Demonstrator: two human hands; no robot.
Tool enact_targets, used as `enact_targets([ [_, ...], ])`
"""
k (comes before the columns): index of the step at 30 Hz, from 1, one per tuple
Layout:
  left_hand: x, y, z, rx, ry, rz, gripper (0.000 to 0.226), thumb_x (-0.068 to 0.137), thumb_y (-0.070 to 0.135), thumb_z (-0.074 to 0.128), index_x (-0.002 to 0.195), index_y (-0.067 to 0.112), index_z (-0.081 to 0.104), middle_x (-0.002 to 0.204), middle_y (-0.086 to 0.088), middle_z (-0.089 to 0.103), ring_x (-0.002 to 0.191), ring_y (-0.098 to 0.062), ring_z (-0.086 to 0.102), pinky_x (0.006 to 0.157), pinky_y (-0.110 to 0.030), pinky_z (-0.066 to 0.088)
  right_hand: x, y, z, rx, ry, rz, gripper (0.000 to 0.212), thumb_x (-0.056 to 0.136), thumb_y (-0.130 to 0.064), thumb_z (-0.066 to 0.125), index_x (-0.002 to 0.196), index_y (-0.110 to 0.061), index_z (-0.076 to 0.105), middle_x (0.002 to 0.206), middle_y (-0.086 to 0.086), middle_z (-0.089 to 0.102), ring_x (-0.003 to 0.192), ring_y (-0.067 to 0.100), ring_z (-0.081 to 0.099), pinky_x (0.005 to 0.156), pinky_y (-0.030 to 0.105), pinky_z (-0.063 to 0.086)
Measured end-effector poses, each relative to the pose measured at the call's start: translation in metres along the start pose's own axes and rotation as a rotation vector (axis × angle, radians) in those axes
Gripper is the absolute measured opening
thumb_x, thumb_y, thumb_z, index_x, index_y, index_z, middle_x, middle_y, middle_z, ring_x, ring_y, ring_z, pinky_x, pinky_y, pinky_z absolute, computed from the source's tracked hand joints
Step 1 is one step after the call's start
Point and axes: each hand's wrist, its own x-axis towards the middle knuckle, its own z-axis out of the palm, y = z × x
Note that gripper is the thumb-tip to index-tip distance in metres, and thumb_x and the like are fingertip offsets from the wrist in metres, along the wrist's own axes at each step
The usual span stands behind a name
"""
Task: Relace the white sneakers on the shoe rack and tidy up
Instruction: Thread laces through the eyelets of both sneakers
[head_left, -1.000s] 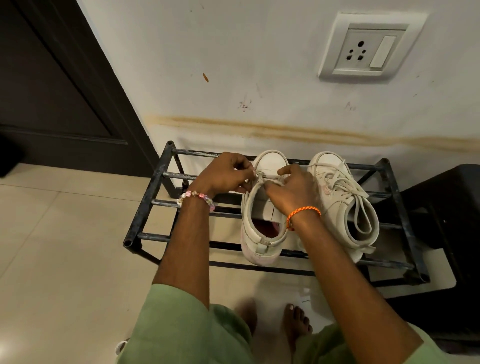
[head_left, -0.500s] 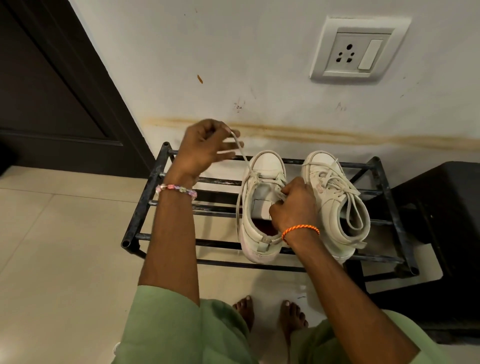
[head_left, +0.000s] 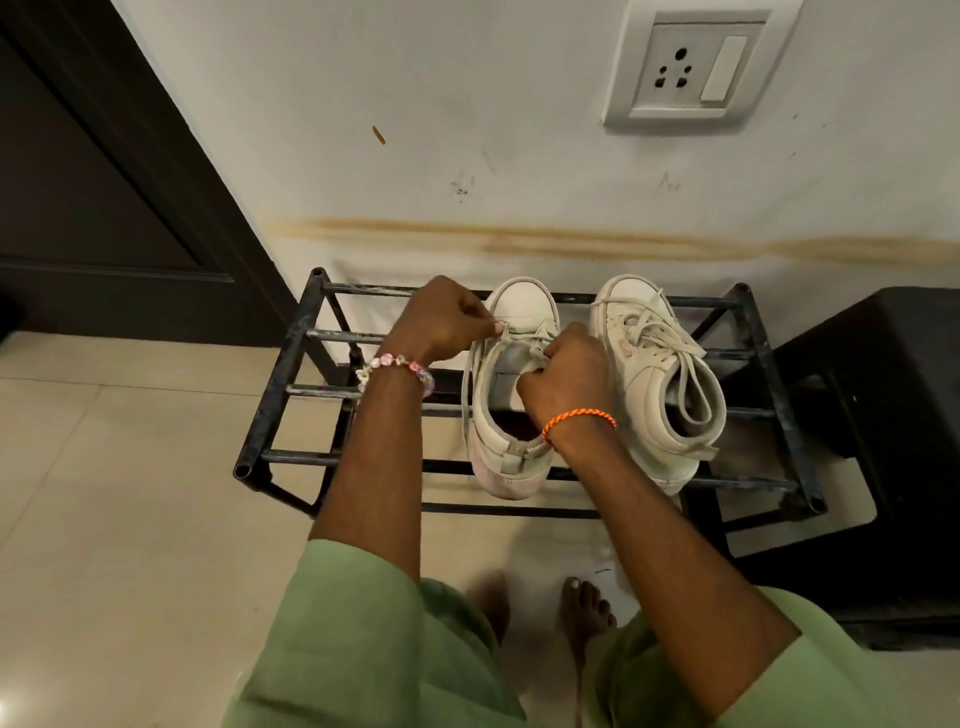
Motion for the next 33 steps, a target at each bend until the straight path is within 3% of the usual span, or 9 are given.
enact_targets([
  [4, 0.008, -0.002, 0.002, 0.126, 0.01, -0.013, 0.02, 0.077, 0.028, 0.076, 0.059, 0.028, 0.066, 0.071, 0.012, 0.062, 0.094, -0.021, 0.062, 0.096, -0.047, 0.044, 0.001, 0.002, 0.0, -0.021, -0.008, -0.01, 0.04, 0.081, -0.014, 0.064, 0.117, -0.001, 0.05, 0.118, 0.018, 0.055, 0.109, 0.034, 0.053, 0.077, 0.032, 0.043],
  [6, 0.009, -0.002, 0.001, 0.091, 0.038, 0.001, 0.019, 0.079, 0.024, 0.075, 0.061, 0.025, 0.068, 0.077, 0.017, 0.059, 0.098, -0.016, 0.059, 0.097, -0.039, 0.043, 0.002, 0.003, 0.001, -0.017, 0.002, -0.019, 0.039, 0.082, -0.014, 0.063, 0.115, -0.001, 0.05, 0.117, 0.018, 0.056, 0.107, 0.034, 0.054, 0.073, 0.031, 0.04],
  [9, 0.005, 0.005, -0.008, -0.195, 0.083, 0.039, 0.006, 0.085, 0.012, 0.068, 0.081, 0.009, 0.071, 0.094, 0.003, 0.061, 0.087, -0.007, 0.056, 0.079, -0.015, 0.047, 0.004, 0.003, 0.002, -0.012, 0.009, -0.026, 0.039, 0.082, -0.014, 0.064, 0.116, -0.001, 0.05, 0.116, 0.018, 0.057, 0.107, 0.034, 0.054, 0.07, 0.027, 0.036],
  [13, -0.001, 0.02, -0.023, -0.706, 0.18, 0.084, 0.016, 0.091, 0.009, 0.06, 0.077, 0.017, 0.063, 0.082, 0.009, 0.068, 0.084, 0.002, 0.063, 0.079, -0.016, 0.044, 0.005, 0.004, 0.005, -0.028, 0.011, -0.048, 0.04, 0.082, -0.014, 0.065, 0.117, -0.001, 0.05, 0.117, 0.018, 0.057, 0.108, 0.033, 0.054, 0.071, 0.027, 0.035],
  [17, 0.0, 0.027, -0.03, -1.06, 0.163, 0.05, 0.024, 0.099, 0.007, 0.04, 0.079, 0.013, 0.052, 0.08, 0.0, 0.066, 0.074, -0.015, 0.067, 0.071, -0.027, 0.048, 0.005, 0.007, 0.004, 0.005, 0.018, -0.043, 0.037, 0.08, -0.013, 0.064, 0.113, -0.001, 0.052, 0.112, 0.018, 0.058, 0.104, 0.034, 0.055, 0.071, 0.029, 0.038],
  [19, 0.0, 0.024, -0.025, -0.877, 0.17, -0.02, 0.02, 0.098, 0.007, 0.04, 0.081, 0.011, 0.051, 0.068, 0.002, 0.057, 0.058, -0.012, 0.057, 0.061, -0.026, 0.049, 0.007, 0.01, 0.001, 0.079, 0.006, -0.057, 0.028, 0.078, -0.014, 0.064, 0.101, -0.003, 0.054, 0.098, 0.014, 0.061, 0.094, 0.031, 0.057, 0.067, 0.027, 0.039],
  [23, -0.002, 0.008, -0.008, -0.007, -0.101, -0.082, 0.021, 0.092, 0.024, 0.058, 0.102, 0.006, 0.063, 0.089, -0.003, 0.06, 0.077, -0.014, 0.054, 0.073, -0.029, 0.047, 0.017, 0.015, -0.012, 0.237, -0.093, 0.01, 0.027, 0.08, -0.036, 0.067, 0.079, -0.011, 0.056, 0.069, -0.001, 0.057, 0.067, 0.015, 0.054, 0.057, 0.024, 0.041],
  [27, -0.009, 0.006, -0.006, 0.034, -0.119, -0.062, 0.019, 0.086, 0.02, 0.068, 0.1, 0.007, 0.071, 0.086, -0.003, 0.063, 0.08, -0.012, 0.054, 0.075, -0.024, 0.04, 0.032, 0.016, -0.024, 0.505, -0.072, 0.186, 0.042, 0.079, -0.043, 0.061, 0.073, -0.002, 0.065, 0.067, 0.01, 0.064, 0.062, 0.022, 0.06, 0.065, 0.037, 0.055],
  [33, -0.01, 0.006, -0.01, -0.087, -0.079, -0.063, 0.013, 0.082, 0.013, 0.071, 0.092, 0.006, 0.073, 0.078, -0.003, 0.067, 0.074, -0.011, 0.059, 0.072, -0.026, 0.047, 0.036, 0.009, -0.033, 0.496, -0.333, 0.206, 0.024, 0.085, -0.031, 0.064, 0.072, -0.012, 0.057, 0.061, 0.001, 0.052, 0.051, 0.012, 0.048, 0.05, 0.022, 0.046],
])
